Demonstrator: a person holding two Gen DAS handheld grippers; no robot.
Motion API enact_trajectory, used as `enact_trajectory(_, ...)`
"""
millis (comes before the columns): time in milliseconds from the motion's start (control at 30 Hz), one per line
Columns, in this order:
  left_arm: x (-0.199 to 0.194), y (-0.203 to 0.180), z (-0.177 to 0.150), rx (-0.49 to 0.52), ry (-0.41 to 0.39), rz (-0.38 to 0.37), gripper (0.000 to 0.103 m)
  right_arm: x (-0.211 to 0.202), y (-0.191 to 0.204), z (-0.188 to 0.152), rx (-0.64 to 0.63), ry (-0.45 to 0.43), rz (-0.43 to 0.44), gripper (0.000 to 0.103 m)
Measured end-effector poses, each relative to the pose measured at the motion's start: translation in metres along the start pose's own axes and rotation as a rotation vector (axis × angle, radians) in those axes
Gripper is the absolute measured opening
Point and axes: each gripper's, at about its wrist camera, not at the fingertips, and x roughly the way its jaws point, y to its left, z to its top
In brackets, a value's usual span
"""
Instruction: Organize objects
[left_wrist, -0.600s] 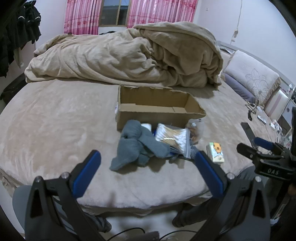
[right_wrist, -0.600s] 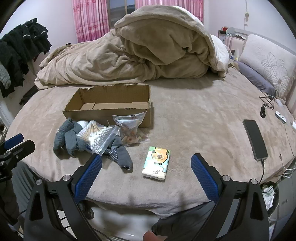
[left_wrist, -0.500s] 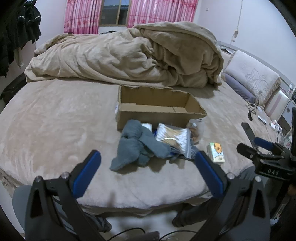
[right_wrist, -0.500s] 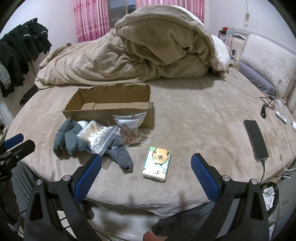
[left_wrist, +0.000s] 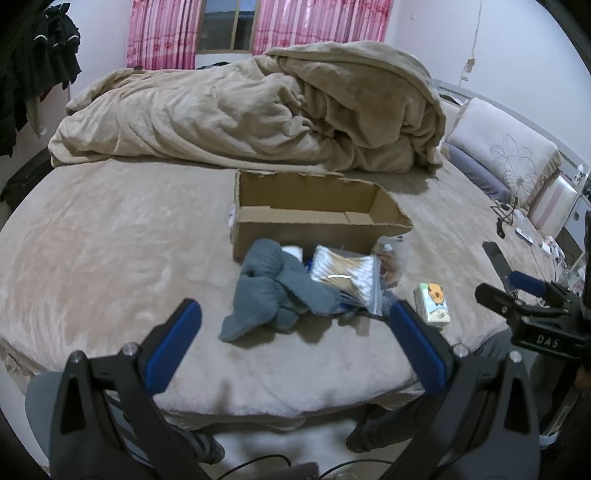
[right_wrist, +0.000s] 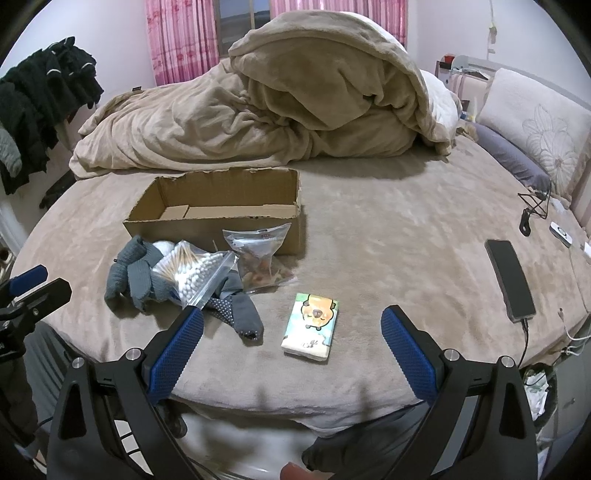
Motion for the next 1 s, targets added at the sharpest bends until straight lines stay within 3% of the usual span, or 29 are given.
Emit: enact_trajectory(1000,0.0006,0.0014,0.0019,0.0,-0.012,0.011,0.102,-0.0034,-0.0027,0.0041,-0.003,-0.008,-0.002,0.099)
